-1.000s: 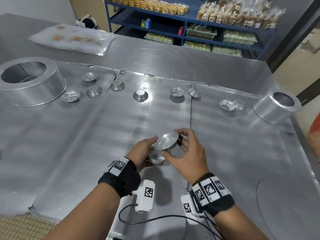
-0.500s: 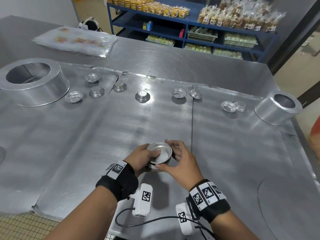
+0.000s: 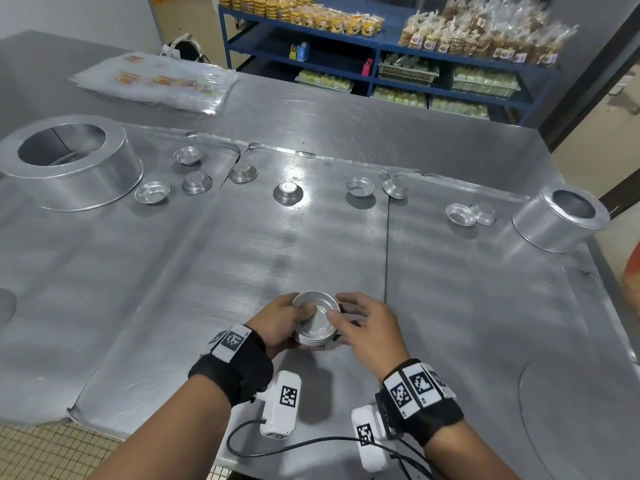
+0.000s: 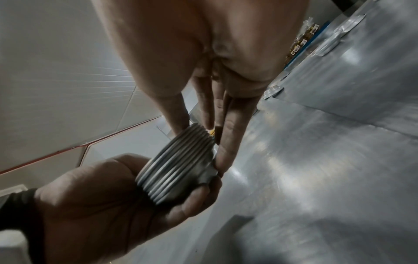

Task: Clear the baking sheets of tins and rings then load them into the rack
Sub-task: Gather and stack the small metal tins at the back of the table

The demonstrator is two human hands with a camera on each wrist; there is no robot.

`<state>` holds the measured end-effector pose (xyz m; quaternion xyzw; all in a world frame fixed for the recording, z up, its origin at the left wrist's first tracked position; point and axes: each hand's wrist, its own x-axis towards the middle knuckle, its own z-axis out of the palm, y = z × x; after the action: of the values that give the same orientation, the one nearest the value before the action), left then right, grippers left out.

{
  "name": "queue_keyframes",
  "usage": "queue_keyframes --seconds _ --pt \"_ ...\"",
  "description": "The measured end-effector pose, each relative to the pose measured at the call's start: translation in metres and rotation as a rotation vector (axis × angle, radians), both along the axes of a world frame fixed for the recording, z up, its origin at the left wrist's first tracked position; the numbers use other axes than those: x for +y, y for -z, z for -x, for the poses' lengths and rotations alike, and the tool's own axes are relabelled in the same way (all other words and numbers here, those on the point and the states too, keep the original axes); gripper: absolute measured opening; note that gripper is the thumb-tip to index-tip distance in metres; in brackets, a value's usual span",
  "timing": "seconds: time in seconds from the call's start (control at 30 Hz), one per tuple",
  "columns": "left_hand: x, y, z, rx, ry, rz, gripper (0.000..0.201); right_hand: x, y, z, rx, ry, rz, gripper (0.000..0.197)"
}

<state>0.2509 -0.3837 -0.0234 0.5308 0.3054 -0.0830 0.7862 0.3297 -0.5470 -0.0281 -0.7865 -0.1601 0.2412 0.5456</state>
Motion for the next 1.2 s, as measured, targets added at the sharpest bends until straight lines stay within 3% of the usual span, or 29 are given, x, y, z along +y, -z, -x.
queue_keyframes --seconds 0.13,0.47,0.6,0.77,1.2 --pt "-0.001 -0.003 -0.001 0.030 0.022 -0.035 0.022 0.004 -0.007 -0.001 0.076 -0.026 0.029 0.018" --pt "0.001 -0.009 -0.006 0.165 0.083 -0.293 0.036 0.007 -0.002 -0.002 0.013 -0.082 0.209 0.028" --pt "0.010 -0.007 -0.004 0.181 0.213 -0.441 0.023 0.006 -0.003 0.001 0.033 -0.101 0.223 0.029" --pt "0.015 -0.003 0.003 0.206 0.345 -0.557 0.034 0.007 0.003 0.004 0.012 -0.148 0.304 0.035" --pt "0.023 0.006 0.000 0.254 0.477 -0.582 0.034 0.012 0.016 0.009 0.065 -0.149 0.372 0.035"
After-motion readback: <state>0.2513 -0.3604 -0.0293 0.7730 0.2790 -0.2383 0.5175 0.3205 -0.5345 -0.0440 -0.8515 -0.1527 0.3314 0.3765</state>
